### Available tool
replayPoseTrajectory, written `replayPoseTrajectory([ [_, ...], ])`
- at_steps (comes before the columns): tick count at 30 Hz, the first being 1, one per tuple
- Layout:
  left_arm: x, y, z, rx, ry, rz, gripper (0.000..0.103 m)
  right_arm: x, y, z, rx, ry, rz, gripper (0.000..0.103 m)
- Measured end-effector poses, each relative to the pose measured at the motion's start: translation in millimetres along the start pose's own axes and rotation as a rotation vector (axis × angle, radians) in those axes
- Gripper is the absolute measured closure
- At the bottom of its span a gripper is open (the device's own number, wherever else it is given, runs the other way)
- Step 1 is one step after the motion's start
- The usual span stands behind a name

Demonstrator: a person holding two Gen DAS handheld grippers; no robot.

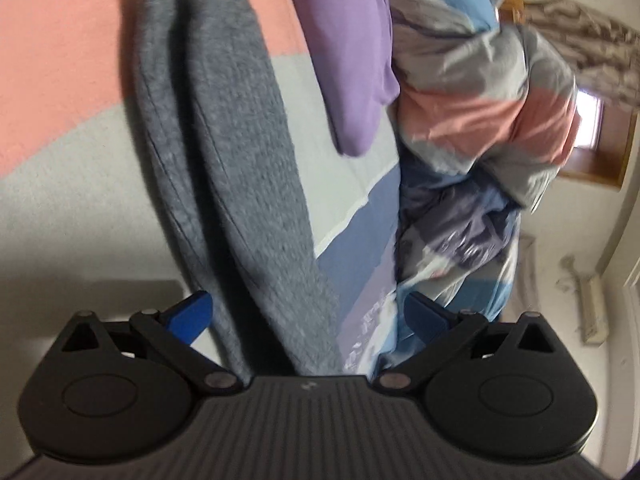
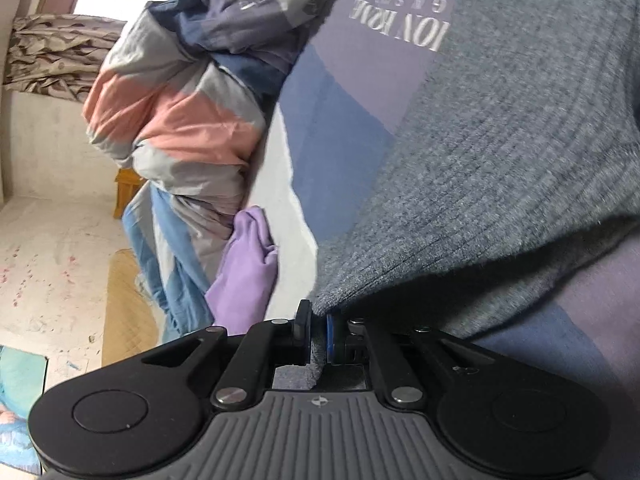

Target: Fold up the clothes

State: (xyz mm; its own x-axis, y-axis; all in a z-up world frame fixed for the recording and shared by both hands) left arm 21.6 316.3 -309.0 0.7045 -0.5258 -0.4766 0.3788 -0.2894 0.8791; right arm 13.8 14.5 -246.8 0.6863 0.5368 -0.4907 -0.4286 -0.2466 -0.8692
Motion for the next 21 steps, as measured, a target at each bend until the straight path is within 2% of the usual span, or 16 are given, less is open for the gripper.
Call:
replayPoseTrajectory([
  [7, 23, -5, -19, -0.11, 0.062, 0.11, 0.0, -4, 4, 3, -0.01, -0.034, -0.014, 0.096],
  [9, 31, -9, -25, -0.114, 0.07, 0.097, 0.001, -6, 6, 4, -0.008, -0.044, -0.016, 0.096],
  [11, 36, -11, -31, -0.098, 0.085, 0.075, 0.006, -5, 7, 5, -0.017, -0.053, -0.008, 0.096],
  [14, 35, -14, -43, -0.043, 0.094, -0.019, 0.042, -2, 10, 5, -0.038, -0.065, 0.01, 0.096],
  [15, 34, -17, -47, -0.021, 0.086, -0.065, 0.075, -2, 11, 5, -0.043, -0.068, 0.014, 0.096],
  [16, 32, -20, -50, 0.001, 0.077, -0.112, 0.096, -2, 12, 5, -0.043, -0.069, 0.014, 0.096],
  [21, 19, -9, -59, 0.199, 0.101, -0.283, 0.095, 1, 19, 12, -0.05, -0.076, 0.037, 0.096],
])
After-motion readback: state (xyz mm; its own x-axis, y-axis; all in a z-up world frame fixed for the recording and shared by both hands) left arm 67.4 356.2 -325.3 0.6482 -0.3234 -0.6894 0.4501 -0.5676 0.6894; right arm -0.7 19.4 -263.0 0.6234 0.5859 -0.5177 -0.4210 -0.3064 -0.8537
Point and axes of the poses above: each gripper's, at about its wrist camera, not at the fingertips, and x roughly the way its jaws point, y to its right, z to its underside, the point moved 9 cm from there along x, roughly the way its jaws point, and after that the axes turned 11 degrees about x, right-handed, at the moved point
